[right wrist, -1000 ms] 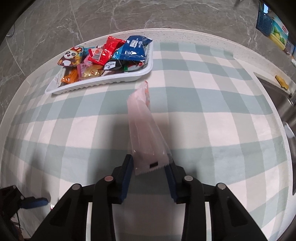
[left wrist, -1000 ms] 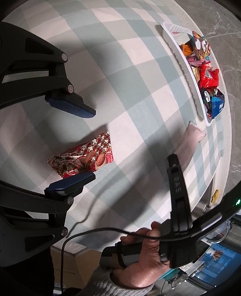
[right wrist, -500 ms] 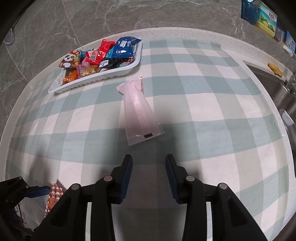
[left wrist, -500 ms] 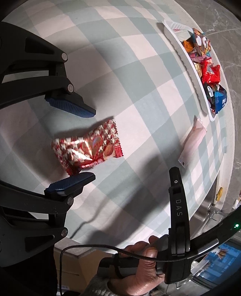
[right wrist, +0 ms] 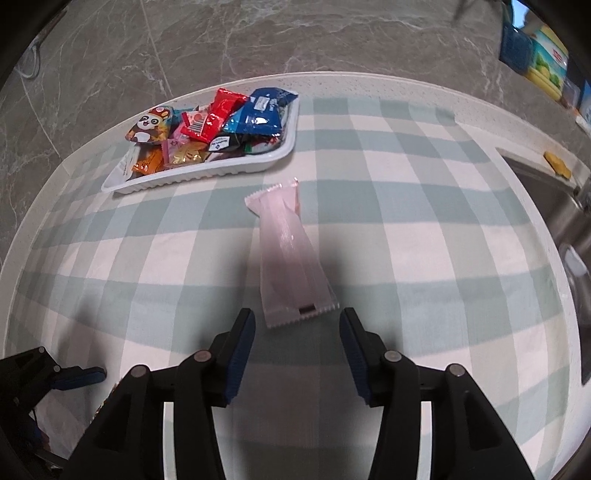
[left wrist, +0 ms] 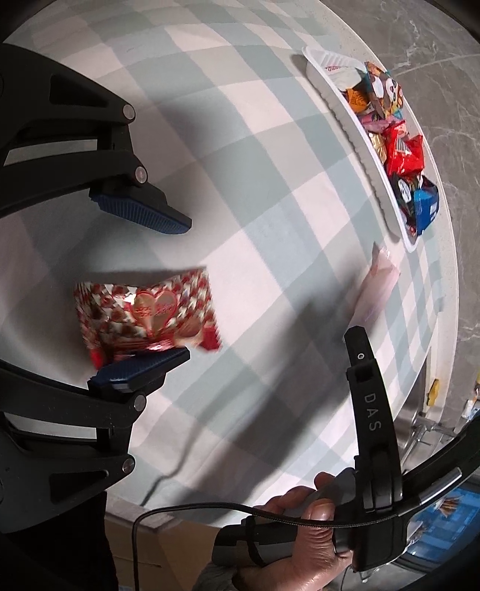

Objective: Organize snacks
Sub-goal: 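Lower the left tool onto the heart-print candy while the right tool approaches the pink packet, then close the left tool on the heart-print candy while the right tool grasps the pink packet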

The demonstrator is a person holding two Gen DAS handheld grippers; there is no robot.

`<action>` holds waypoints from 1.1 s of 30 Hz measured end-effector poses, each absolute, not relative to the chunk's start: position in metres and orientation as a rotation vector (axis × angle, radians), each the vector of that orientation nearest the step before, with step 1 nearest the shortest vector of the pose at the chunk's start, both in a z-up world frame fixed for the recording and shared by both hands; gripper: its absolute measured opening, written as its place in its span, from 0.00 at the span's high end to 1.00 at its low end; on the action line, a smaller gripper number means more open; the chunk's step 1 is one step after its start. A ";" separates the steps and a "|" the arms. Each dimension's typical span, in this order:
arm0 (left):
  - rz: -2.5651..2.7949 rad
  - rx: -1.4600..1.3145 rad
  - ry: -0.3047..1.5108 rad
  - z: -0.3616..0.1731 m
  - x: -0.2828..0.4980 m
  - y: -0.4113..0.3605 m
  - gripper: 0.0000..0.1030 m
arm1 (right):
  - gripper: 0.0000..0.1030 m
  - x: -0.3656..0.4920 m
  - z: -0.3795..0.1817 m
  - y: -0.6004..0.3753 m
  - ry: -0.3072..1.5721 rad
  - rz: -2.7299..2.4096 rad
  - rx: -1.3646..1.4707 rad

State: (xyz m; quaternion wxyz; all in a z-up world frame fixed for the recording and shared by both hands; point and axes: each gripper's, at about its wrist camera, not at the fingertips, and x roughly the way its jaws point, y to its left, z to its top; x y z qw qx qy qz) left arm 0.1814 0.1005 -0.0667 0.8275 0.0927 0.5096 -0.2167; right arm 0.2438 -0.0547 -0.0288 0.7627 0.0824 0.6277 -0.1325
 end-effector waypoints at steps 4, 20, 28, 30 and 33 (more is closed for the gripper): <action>-0.424 0.183 1.073 -0.067 0.195 0.116 0.41 | 0.44 0.256 -0.033 -0.055 1.365 -0.277 0.144; -0.321 0.074 1.098 -0.061 0.213 0.183 0.41 | 0.39 0.282 -0.060 -0.062 1.419 -0.243 0.098; -0.336 0.095 1.112 -0.060 0.197 0.183 0.41 | 0.46 0.283 -0.061 -0.058 1.424 -0.205 0.069; -0.344 0.110 1.118 -0.060 0.192 0.181 0.41 | 0.58 0.283 -0.059 -0.056 1.426 -0.190 0.064; -0.352 0.132 1.121 -0.061 0.185 0.177 0.41 | 0.65 0.281 -0.057 -0.056 1.427 -0.174 0.072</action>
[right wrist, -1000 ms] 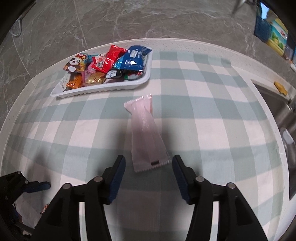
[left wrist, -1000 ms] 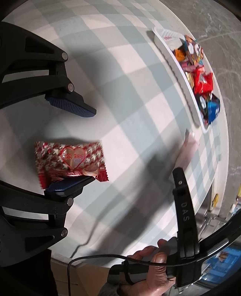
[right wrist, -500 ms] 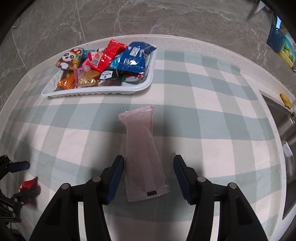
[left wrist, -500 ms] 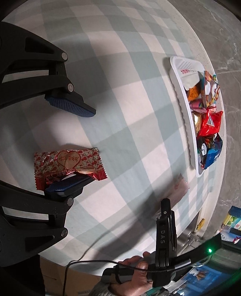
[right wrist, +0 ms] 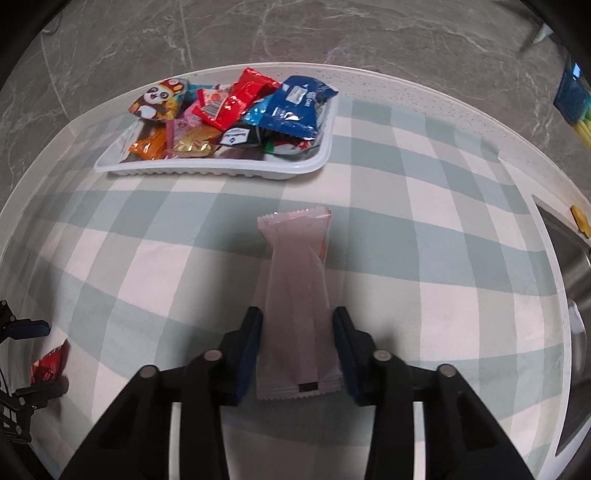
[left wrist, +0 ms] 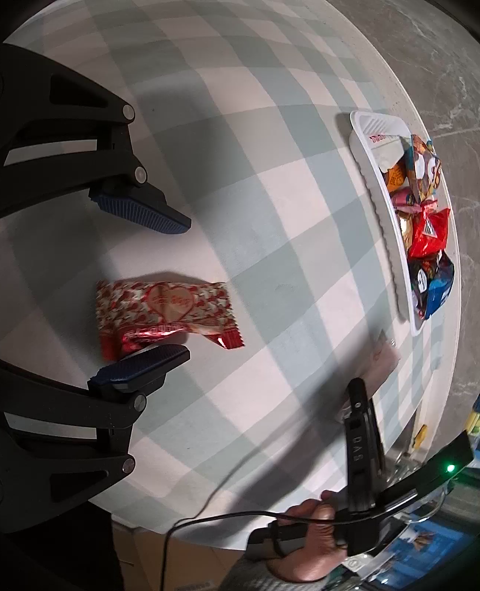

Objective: Organize snacks
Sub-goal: 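Close the left tool on the heart-print candy while the right tool grasps the pink packet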

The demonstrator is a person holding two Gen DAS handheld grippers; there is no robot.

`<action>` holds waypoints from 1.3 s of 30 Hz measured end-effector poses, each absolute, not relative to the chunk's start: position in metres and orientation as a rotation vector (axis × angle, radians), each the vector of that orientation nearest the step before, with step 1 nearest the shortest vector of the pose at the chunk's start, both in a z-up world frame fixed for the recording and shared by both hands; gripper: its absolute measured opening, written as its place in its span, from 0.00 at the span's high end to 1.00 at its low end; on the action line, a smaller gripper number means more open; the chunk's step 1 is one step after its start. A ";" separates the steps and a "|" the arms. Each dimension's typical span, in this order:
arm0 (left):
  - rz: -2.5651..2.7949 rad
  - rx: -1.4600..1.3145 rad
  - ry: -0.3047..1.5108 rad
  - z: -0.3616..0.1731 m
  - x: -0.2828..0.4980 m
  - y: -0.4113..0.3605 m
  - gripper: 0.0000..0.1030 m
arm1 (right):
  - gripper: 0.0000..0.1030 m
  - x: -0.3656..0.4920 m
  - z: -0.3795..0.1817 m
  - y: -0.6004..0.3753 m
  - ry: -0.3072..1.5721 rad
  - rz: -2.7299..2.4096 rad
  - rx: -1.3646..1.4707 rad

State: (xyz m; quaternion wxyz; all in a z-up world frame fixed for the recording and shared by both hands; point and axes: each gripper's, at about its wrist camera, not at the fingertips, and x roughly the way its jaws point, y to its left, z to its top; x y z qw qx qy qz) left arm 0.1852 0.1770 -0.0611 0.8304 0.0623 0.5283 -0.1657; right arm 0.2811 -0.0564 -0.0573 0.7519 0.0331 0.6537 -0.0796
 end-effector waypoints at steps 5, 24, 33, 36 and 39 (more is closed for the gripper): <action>-0.381 0.126 1.116 -0.061 0.176 0.173 0.45 | 0.69 0.269 -0.051 -0.064 1.414 -0.145 0.169; -0.380 -0.075 1.115 -0.049 0.171 0.187 0.69 | 0.71 0.206 -0.013 -0.059 1.329 -0.041 0.556; -0.398 -0.176 1.080 -0.030 0.182 0.194 0.69 | 0.71 0.202 0.002 -0.060 1.285 -0.008 0.687; -0.403 -0.202 1.061 -0.022 0.189 0.196 0.69 | 0.71 0.207 0.008 -0.064 1.264 -0.002 0.709; -0.413 -0.233 1.033 -0.009 0.200 0.200 0.69 | 0.71 0.218 0.015 -0.068 1.241 0.006 0.723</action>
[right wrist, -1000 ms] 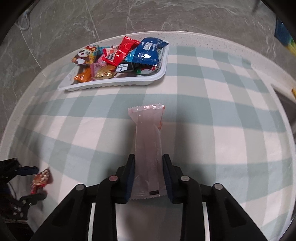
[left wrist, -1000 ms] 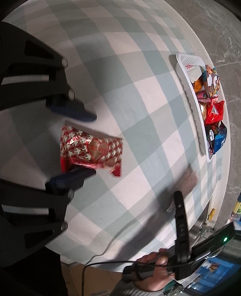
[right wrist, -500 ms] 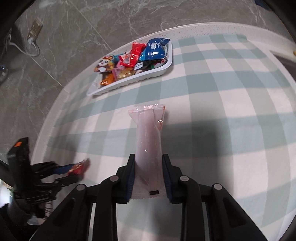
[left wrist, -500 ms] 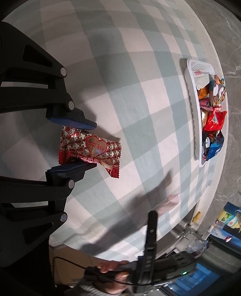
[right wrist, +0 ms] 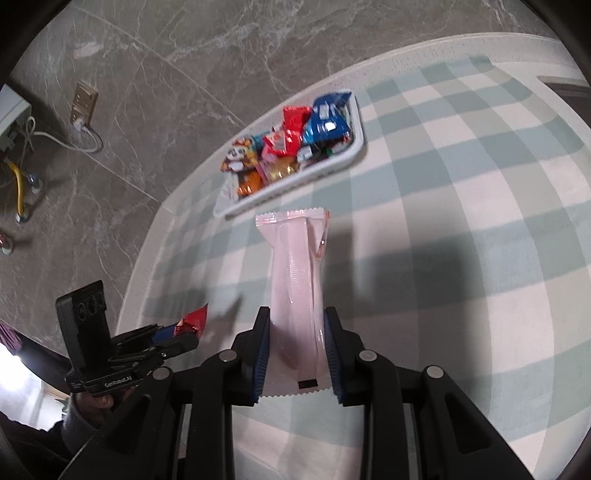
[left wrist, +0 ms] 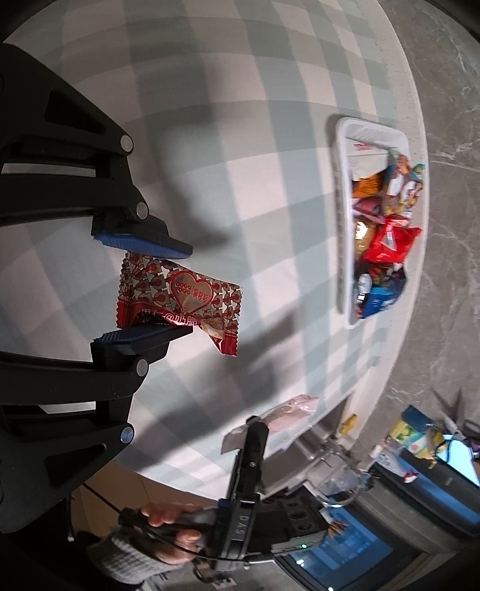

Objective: Organize snacks
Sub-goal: 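Close the left tool on the heart-print candy while the right tool grasps the pink packet, then carry the heart-print candy and pink packet over the white tray with both tools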

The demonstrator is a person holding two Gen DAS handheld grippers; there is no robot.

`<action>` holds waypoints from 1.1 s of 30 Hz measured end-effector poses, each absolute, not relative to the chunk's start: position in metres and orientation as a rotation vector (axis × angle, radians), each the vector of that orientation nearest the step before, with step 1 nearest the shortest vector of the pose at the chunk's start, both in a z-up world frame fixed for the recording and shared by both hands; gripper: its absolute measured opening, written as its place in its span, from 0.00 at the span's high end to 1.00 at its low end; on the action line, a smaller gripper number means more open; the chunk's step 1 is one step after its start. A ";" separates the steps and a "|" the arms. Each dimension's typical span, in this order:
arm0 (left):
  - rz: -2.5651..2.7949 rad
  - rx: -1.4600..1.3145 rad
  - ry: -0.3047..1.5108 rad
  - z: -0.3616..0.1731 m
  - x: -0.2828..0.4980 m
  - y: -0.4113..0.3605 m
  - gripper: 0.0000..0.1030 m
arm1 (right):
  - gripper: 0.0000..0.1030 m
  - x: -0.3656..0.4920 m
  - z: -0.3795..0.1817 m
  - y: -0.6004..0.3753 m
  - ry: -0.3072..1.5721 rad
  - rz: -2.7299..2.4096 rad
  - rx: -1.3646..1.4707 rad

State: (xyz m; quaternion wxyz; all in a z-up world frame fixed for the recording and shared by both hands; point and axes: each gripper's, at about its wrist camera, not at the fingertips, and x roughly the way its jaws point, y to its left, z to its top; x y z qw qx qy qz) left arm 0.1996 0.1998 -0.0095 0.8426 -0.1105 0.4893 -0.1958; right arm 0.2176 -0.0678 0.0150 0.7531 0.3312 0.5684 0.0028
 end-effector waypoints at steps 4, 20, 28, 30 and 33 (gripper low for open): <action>-0.422 -0.263 0.998 0.007 0.216 0.206 0.69 | 0.71 0.236 0.025 -0.072 1.210 0.018 0.725; -0.428 -0.340 0.882 0.063 0.285 0.237 0.69 | 0.71 0.311 0.040 -0.081 1.147 0.067 0.722; -0.435 -0.359 0.858 0.075 0.323 0.238 0.69 | 0.71 0.339 0.034 -0.091 1.142 0.068 0.742; -0.435 -0.362 0.855 0.077 0.335 0.239 0.69 | 0.71 0.347 0.032 -0.094 1.142 0.065 0.740; -0.431 -0.365 0.852 0.078 0.350 0.239 0.69 | 0.71 0.358 0.028 -0.100 1.144 0.063 0.741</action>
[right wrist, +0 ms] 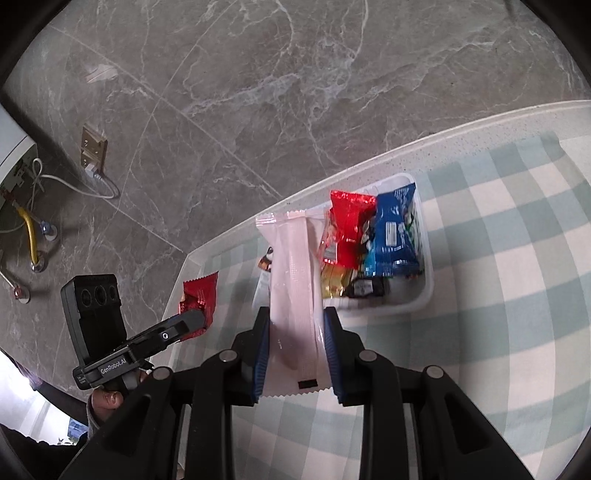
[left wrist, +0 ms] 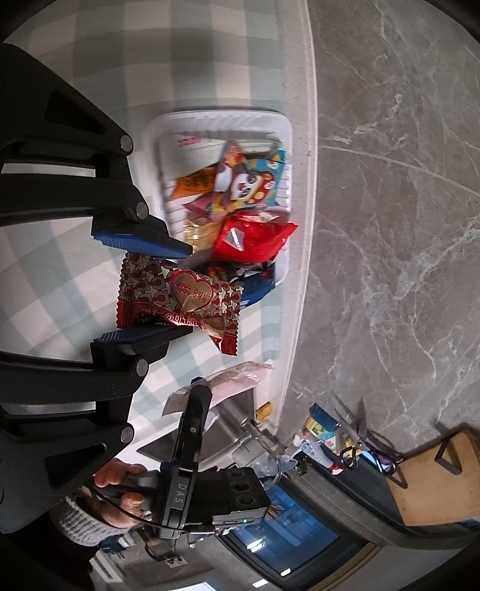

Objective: Organize snacks
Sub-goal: 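Carry the heart-print candy and pink packet over the white tray with both tools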

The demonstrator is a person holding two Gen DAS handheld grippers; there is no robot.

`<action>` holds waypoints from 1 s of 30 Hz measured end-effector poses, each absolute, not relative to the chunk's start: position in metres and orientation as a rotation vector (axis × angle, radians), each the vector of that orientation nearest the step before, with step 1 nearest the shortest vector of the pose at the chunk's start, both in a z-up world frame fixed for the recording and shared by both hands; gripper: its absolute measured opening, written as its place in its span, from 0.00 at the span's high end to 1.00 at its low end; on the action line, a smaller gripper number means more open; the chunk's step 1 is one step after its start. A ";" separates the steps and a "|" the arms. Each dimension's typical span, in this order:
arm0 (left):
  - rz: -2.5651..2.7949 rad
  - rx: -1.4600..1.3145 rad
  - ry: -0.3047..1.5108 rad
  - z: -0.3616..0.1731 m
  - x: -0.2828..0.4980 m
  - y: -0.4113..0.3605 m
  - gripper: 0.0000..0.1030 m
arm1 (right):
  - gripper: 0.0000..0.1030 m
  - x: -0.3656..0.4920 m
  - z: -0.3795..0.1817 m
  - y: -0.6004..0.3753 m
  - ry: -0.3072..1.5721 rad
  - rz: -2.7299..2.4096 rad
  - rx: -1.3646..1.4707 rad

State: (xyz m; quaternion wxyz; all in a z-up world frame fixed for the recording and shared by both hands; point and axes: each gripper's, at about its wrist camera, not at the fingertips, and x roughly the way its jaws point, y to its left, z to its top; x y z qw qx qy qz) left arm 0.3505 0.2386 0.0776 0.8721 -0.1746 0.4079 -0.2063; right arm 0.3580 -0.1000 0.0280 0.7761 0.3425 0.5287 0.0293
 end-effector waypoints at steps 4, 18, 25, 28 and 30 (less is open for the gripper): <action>-0.422 -0.374 0.856 0.075 0.369 0.239 0.69 | 0.71 0.371 0.021 -0.106 1.147 0.063 0.743; -0.372 -0.386 0.878 0.056 0.422 0.239 0.69 | 0.71 0.404 -0.018 -0.122 1.177 0.047 0.771; -0.351 -0.367 0.890 0.047 0.446 0.233 0.69 | 0.71 0.417 -0.038 -0.128 1.196 0.034 0.773; -0.344 -0.364 0.900 0.040 0.456 0.229 0.69 | 0.71 0.423 -0.045 -0.131 1.202 0.030 0.767; -0.337 -0.357 0.908 0.035 0.464 0.227 0.69 | 0.71 0.426 -0.049 -0.132 1.206 0.025 0.759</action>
